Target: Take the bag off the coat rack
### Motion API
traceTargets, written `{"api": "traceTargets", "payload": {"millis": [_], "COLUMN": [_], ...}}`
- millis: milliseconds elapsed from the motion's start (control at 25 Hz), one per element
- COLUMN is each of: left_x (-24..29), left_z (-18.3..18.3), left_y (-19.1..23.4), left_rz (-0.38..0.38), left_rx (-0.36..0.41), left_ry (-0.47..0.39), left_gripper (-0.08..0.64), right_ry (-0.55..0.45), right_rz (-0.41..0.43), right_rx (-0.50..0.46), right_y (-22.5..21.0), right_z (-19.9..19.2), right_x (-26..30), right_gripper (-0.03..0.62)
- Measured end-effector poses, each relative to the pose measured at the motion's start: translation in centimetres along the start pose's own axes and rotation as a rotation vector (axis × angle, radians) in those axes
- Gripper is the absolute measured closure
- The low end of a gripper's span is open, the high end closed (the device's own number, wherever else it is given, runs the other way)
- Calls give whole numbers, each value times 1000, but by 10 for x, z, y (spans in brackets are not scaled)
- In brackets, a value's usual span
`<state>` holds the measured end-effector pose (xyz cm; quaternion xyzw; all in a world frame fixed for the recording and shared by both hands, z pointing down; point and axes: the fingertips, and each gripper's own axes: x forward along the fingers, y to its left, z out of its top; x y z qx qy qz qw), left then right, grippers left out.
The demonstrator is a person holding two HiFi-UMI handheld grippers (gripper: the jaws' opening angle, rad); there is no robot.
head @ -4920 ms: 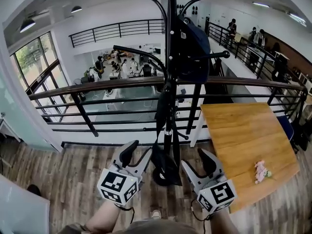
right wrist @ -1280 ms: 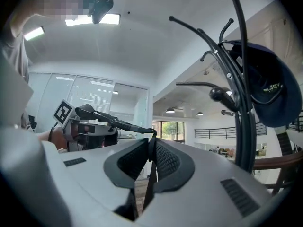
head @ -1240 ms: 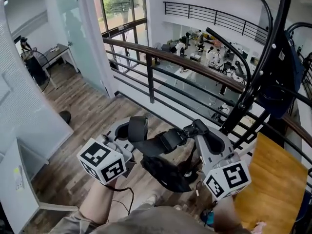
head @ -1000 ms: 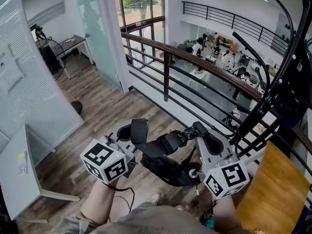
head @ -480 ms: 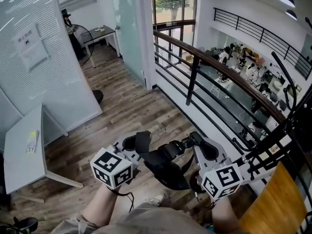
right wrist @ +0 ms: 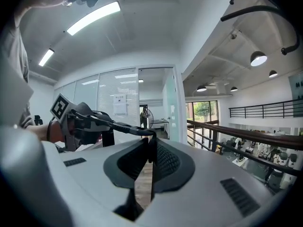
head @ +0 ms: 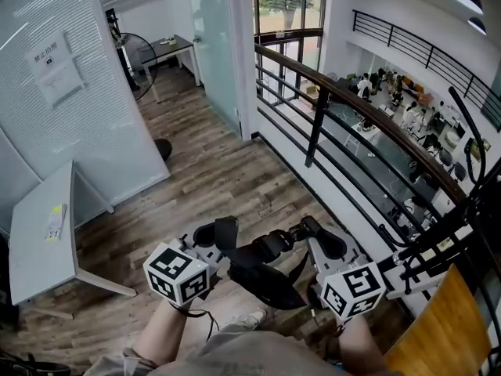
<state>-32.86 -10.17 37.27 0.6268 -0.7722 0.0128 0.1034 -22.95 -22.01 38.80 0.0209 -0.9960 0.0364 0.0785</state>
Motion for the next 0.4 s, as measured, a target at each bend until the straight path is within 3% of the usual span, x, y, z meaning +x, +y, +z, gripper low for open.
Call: {"api": "traceTargets", "payload": {"millis": [400], "left_x": [13], "left_z": [-10], "left_y": [-2], "left_rz": [-14], "left_rx": [11], "left_ry": [18], "left_gripper": [532], "right_ry": [11], "right_rz": [-14], "right_rx": [-21], "right_y": [-10], "right_z": [-8], "right_x": [-1], "right_gripper": [538]}}
